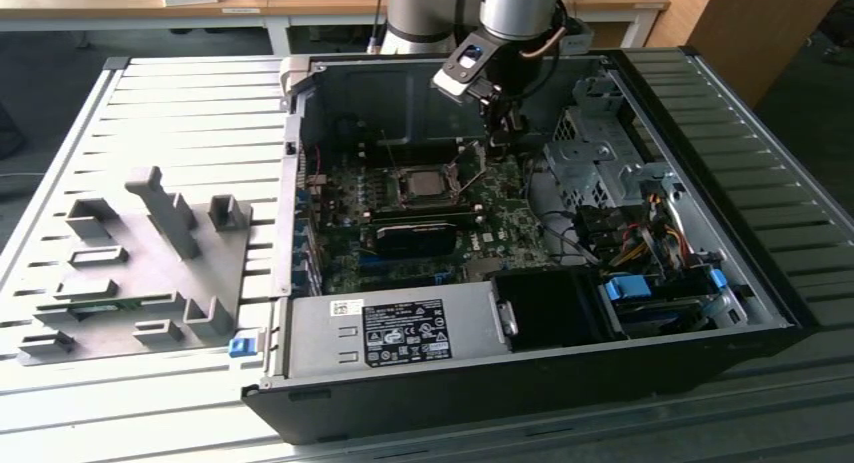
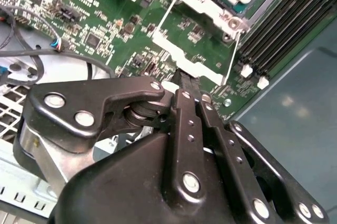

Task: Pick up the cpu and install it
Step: 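Close the cpu cover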

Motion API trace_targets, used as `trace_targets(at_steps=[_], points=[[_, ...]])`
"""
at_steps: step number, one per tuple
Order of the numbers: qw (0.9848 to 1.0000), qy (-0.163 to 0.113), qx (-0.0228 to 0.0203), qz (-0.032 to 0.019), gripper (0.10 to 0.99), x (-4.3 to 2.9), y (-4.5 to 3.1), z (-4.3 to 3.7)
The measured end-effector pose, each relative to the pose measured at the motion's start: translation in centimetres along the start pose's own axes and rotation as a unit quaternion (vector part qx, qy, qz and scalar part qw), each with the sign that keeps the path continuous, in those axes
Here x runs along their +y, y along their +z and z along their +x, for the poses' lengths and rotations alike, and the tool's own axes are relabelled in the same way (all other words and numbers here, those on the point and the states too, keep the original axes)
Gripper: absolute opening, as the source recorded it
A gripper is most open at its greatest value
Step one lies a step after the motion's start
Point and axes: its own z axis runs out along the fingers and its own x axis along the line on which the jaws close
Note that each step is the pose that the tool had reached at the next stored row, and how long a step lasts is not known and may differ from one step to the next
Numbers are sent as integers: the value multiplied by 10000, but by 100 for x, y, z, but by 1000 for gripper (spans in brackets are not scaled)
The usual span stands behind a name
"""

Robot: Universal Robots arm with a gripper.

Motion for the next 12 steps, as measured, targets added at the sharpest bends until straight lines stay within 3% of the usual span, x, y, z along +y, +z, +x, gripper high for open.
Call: trace_targets(at_steps=[12], points=[[10000, 0, 0, 0, 106, -145, 10, 10]])
